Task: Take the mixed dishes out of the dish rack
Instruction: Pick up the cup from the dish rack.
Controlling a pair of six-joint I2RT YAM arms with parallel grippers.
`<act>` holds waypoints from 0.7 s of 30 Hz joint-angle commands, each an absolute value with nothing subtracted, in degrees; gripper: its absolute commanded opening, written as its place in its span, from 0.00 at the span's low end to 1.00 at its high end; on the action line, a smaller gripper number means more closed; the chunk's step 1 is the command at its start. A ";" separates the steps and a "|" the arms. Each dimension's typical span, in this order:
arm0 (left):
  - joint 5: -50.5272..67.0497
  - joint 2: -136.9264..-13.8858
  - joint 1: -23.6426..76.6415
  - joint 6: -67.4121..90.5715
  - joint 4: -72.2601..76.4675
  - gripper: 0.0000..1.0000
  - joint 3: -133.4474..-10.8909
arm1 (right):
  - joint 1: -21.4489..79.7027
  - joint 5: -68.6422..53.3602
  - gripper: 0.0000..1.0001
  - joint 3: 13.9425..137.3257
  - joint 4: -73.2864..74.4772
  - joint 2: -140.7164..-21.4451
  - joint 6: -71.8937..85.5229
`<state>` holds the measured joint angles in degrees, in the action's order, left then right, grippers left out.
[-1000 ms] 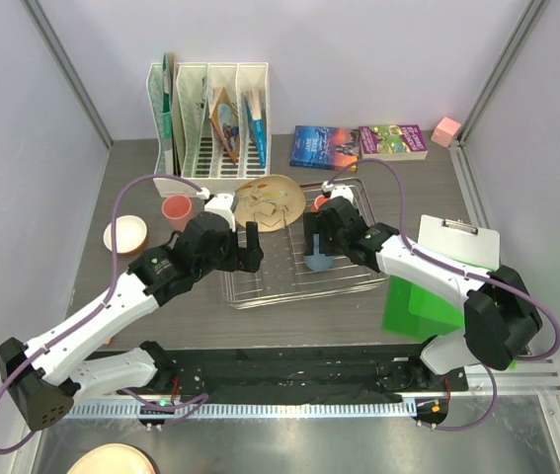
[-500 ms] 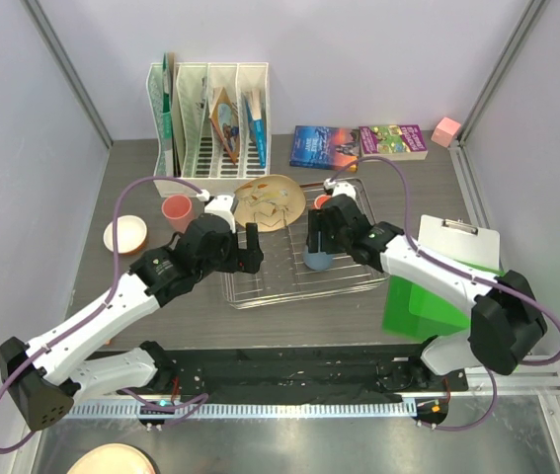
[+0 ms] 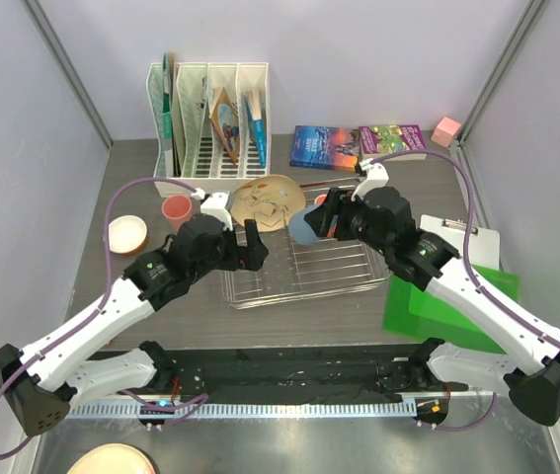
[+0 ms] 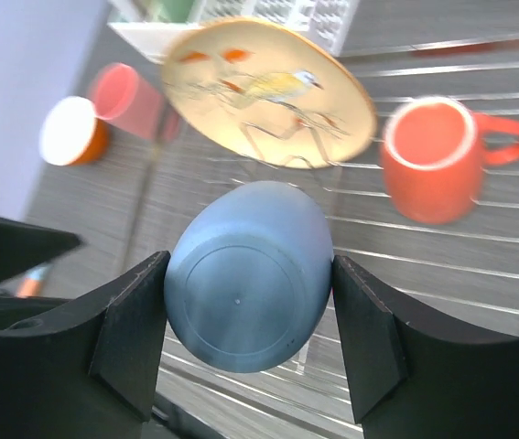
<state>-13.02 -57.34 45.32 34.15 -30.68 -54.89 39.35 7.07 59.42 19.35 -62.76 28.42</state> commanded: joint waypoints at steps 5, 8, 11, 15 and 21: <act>2.17 -50.28 44.83 38.75 -12.41 1.00 -49.75 | 36.13 -7.55 0.01 52.22 -1.64 -58.98 39.18; 10.89 -44.84 43.95 42.62 1.81 1.00 -43.52 | 35.16 -10.80 0.01 46.51 -11.32 -56.79 43.49; 9.50 -41.58 43.33 44.56 7.82 1.00 -40.61 | 34.37 -12.64 0.01 44.48 -17.74 -55.81 45.78; 12.12 -41.75 41.58 47.02 11.07 1.00 -38.94 | 31.21 -17.12 0.01 40.00 -27.93 -55.37 53.32; 12.04 -42.89 41.13 49.04 15.82 1.00 -36.83 | 29.79 -23.54 0.01 37.00 -39.19 -58.80 59.23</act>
